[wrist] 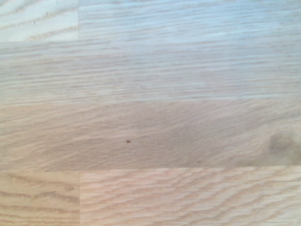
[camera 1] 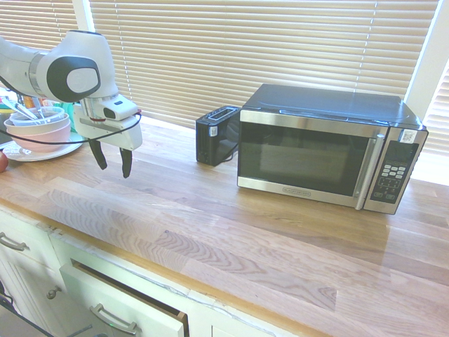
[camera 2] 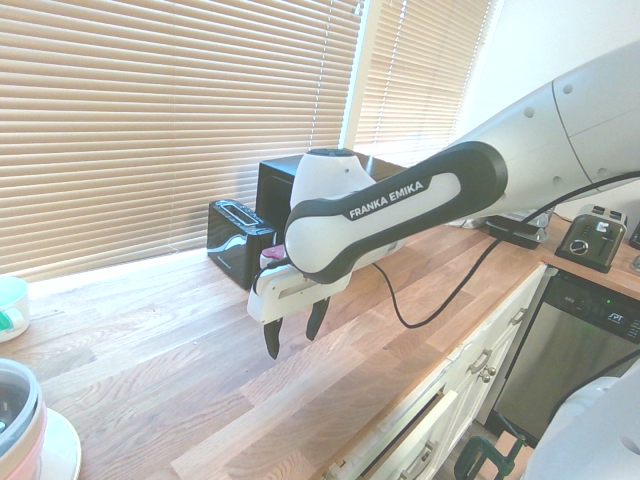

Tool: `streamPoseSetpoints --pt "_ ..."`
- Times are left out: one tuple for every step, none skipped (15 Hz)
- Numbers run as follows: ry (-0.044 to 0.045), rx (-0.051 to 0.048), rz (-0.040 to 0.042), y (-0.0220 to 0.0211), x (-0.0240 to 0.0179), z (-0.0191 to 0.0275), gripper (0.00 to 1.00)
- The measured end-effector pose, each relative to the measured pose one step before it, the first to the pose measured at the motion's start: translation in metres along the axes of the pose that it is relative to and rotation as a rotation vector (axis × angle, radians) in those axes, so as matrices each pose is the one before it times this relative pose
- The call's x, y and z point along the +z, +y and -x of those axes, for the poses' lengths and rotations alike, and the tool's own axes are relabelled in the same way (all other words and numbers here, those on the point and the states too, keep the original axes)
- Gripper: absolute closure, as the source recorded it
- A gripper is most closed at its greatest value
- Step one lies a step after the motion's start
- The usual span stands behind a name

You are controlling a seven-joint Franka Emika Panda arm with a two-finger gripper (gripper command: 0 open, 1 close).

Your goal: Press the toaster

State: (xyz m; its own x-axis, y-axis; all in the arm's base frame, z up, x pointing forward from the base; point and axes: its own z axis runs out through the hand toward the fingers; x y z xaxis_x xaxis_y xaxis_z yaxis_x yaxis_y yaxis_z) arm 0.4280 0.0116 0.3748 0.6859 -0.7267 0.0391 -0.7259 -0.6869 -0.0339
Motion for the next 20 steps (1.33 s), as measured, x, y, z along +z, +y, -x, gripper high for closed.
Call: streamPoseSetpoints --pt "-0.00056 0.00285 0.00088 -0.00006 0.00047 0.00001 0.0" --pt "0.00204 0.00335 0.00196 -0.00003 0.00002 0.00003 0.0" --pt "0.01116 -0.00431 0.00282 -0.00014 -0.00052 -0.00067 0.0" --pt "0.03037 -0.00953 0.0001 -0.00064 -0.00247 -0.0025 0.0" --pt "0.04163 -0.00682 -0.00622 -0.00022 -0.0053 -0.00577 0.0" --pt "0.03768 -0.0018 -0.01468 0.00065 -0.00685 -0.00797 0.0" --pt "0.03565 -0.00138 -0.01538 0.00121 -0.00701 -0.0093 0.0" --pt "0.03512 -0.00114 -0.01043 0.00161 -0.00578 -0.0097 0.0" --pt "0.03306 -0.00598 -0.00769 0.00062 -0.00444 -0.00793 0.0" --pt "0.02235 -0.00706 -0.00914 -0.00057 -0.00285 -0.00611 0.0" --pt "0.02191 -0.0147 -0.00882 -0.00219 -0.00259 -0.00435 0.0" --pt "0.02413 -0.01428 -0.00919 -0.00282 -0.00197 -0.00454 0.0" --pt "0.02268 -0.01552 -0.00562 -0.00317 -0.00122 -0.00528 0.0" --pt "0.02435 -0.01093 -0.00098 -0.00256 0.00004 -0.00615 0.0" --pt "0.03702 0.00592 -0.00143 -0.00147 0.00048 -0.00899 0.0" --pt "0.03954 0.01793 -0.00297 -0.001 0.00085 -0.00939 0.0" --pt "0.02339 0.01664 -0.00419 -0.00169 0.00199 -0.00853 0.0" --pt "0.00875 0.00802 -0.0088 -0.00386 0.00185 -0.00669 0.0" --pt "0.00937 0.00695 -0.01446 -0.00504 0.00151 -0.0066 0.0" --pt "0.0073 0.01245 -0.01851 -0.0056 0.00253 -0.00626 0.0"
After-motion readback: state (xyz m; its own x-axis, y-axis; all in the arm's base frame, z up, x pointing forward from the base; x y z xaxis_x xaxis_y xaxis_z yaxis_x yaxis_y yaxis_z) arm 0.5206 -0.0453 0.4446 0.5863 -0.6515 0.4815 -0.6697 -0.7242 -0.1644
